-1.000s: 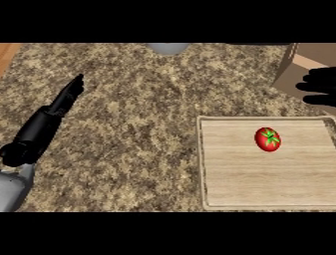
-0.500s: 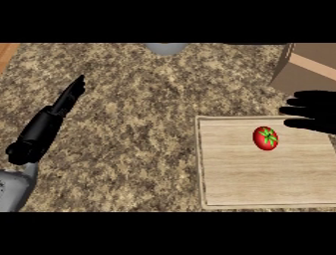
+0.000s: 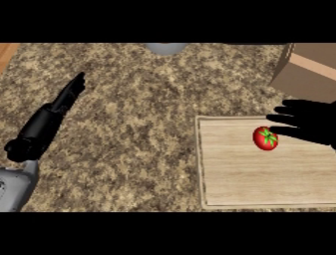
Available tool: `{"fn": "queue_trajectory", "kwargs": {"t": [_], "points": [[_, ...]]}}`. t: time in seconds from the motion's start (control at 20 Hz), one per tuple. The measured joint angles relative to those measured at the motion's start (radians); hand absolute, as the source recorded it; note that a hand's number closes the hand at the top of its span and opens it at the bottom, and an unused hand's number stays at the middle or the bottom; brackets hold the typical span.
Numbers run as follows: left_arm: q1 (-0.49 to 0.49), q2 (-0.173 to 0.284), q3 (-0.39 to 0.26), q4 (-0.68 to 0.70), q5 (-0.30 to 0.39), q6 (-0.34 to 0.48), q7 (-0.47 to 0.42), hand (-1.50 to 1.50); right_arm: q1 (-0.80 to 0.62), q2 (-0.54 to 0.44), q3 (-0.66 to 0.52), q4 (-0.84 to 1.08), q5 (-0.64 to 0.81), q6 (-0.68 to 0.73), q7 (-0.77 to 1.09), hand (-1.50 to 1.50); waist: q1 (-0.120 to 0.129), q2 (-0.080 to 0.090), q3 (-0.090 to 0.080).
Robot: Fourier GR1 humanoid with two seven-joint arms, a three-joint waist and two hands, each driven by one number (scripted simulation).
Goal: Pick the tomato from the tray and place it in the cardboard box
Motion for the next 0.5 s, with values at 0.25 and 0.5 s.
{"fn": "queue_trajectory", "kwargs": {"t": [0.25,0.5], "points": [[0.014,-0.024,0.016,-0.022,-0.023,-0.019,0.015,0.0,-0.001,0.067,-0.019,0.035,0.082,0.001,-0.016,-1.5,0.003,0.001,0.0],[0.023,-0.032,0.049,-0.008,-0.038,-0.05,-0.006,0.0,0.01,0.132,-0.014,0.056,0.19,-0.017,-0.01,-1.5,0.002,0.001,0.0]]}}
